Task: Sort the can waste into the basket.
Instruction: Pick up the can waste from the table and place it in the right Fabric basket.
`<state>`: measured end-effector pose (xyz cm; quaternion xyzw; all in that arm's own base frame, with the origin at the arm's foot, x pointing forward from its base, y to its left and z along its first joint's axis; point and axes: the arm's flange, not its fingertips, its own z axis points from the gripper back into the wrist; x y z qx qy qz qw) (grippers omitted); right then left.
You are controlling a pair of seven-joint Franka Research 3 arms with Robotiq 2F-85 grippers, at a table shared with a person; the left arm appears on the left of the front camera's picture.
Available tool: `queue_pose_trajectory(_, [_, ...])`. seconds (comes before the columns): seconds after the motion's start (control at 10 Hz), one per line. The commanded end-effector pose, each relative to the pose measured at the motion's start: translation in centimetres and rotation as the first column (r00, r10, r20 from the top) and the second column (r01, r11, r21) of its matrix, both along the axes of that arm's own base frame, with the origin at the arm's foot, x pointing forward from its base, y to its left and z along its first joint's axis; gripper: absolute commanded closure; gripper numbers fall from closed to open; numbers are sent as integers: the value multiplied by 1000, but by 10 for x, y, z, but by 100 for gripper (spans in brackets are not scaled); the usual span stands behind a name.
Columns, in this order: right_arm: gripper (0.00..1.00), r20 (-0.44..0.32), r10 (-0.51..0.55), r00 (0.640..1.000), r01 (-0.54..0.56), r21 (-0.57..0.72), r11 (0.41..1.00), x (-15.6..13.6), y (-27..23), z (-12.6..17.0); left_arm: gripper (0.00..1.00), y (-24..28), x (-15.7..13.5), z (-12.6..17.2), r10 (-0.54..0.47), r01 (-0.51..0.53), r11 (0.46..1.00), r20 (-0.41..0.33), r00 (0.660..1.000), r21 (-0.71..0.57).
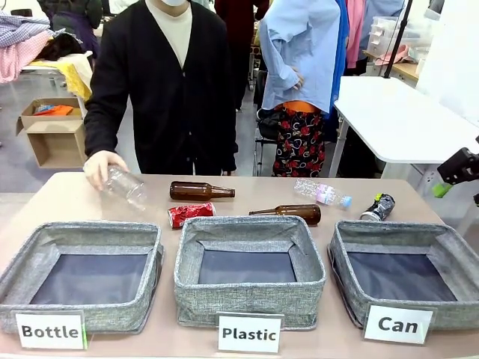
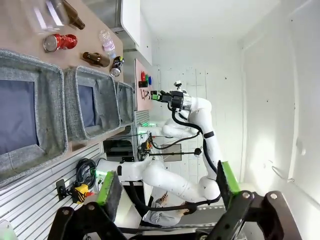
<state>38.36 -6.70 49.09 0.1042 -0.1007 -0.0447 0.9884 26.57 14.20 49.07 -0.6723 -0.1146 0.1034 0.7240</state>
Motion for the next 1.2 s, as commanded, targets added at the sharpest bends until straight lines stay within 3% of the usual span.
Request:
queue_pose_trajectory(0.0, [0, 41, 3, 999, 2, -139, 990, -9, 29, 3, 0, 2, -2, 0, -13, 13, 1000, 10, 1000, 5])
queue_pose_trajectory(0.2, [0, 79, -66, 995, 78, -161, 984, 21, 42, -3, 0, 2, -2, 0, -13, 13, 1000, 10, 1000, 5])
queue_pose_trajectory(0.4, [0, 62, -72, 995, 82, -167, 982, 57, 47, -18, 0, 2, -2, 0, -13, 13, 1000, 10, 1000, 5])
queue_pose_trajectory(0.8, [0, -2, -69, 998, 67, -199, 978, 134, 36, -73, 0, 2, -2, 0, -13, 13, 1000, 10, 1000, 5])
queue_pose_trajectory(1.1, [0, 31, -157, 987, 160, -209, 965, 173, 28, -105, 0, 2, -2, 0, -13, 13, 1000, 10, 1000, 5])
